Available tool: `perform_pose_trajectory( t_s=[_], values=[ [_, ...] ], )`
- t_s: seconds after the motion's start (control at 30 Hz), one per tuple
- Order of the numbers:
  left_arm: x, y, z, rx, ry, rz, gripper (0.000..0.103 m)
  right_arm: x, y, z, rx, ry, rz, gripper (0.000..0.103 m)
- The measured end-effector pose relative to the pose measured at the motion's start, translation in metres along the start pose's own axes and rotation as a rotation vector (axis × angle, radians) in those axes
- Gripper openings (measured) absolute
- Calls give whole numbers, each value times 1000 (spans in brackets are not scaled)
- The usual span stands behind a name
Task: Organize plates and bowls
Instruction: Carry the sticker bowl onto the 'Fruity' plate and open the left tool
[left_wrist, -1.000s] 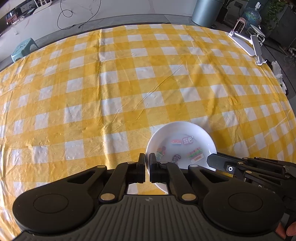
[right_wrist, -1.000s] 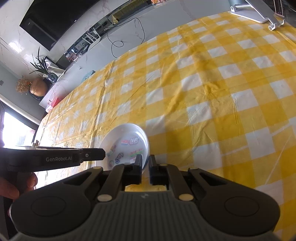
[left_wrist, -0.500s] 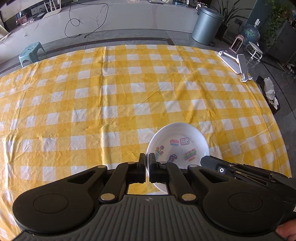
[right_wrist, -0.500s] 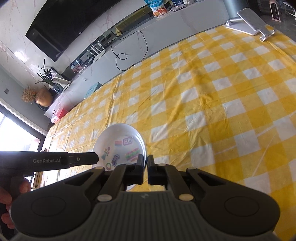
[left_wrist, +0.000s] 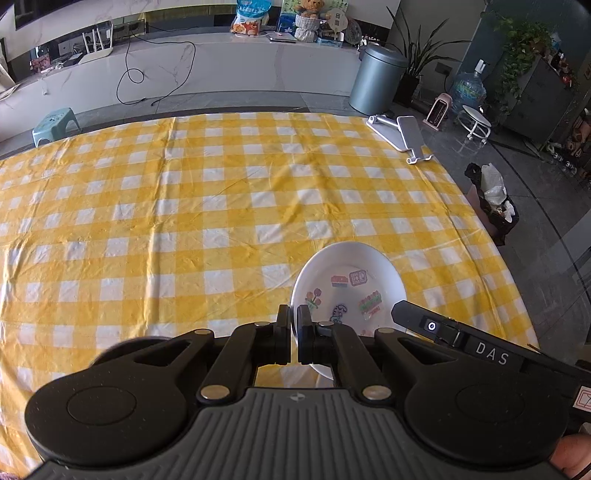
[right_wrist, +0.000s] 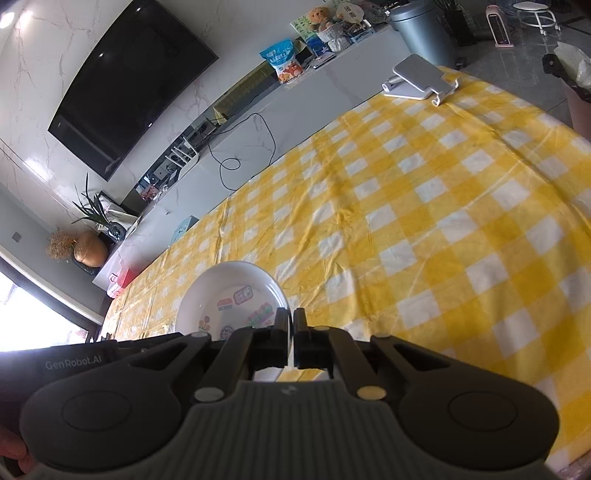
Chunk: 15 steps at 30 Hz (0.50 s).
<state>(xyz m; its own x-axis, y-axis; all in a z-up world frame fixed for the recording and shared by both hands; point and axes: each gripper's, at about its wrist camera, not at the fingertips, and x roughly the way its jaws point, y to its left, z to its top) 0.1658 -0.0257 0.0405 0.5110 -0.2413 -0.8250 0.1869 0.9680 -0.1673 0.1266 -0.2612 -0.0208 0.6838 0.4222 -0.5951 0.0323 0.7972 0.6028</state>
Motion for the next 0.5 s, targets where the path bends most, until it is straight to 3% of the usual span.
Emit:
perform_pose_trajectory(
  t_s=[0.23,0.5],
  values=[
    [1,-18,-37,-38,-4,-39,3,-37,-11,-24,-39,-15,-92,0],
    [6,-22,-66,-113,0,-87,3,-53,-28,-37,-33,6,-136,0]
  ],
)
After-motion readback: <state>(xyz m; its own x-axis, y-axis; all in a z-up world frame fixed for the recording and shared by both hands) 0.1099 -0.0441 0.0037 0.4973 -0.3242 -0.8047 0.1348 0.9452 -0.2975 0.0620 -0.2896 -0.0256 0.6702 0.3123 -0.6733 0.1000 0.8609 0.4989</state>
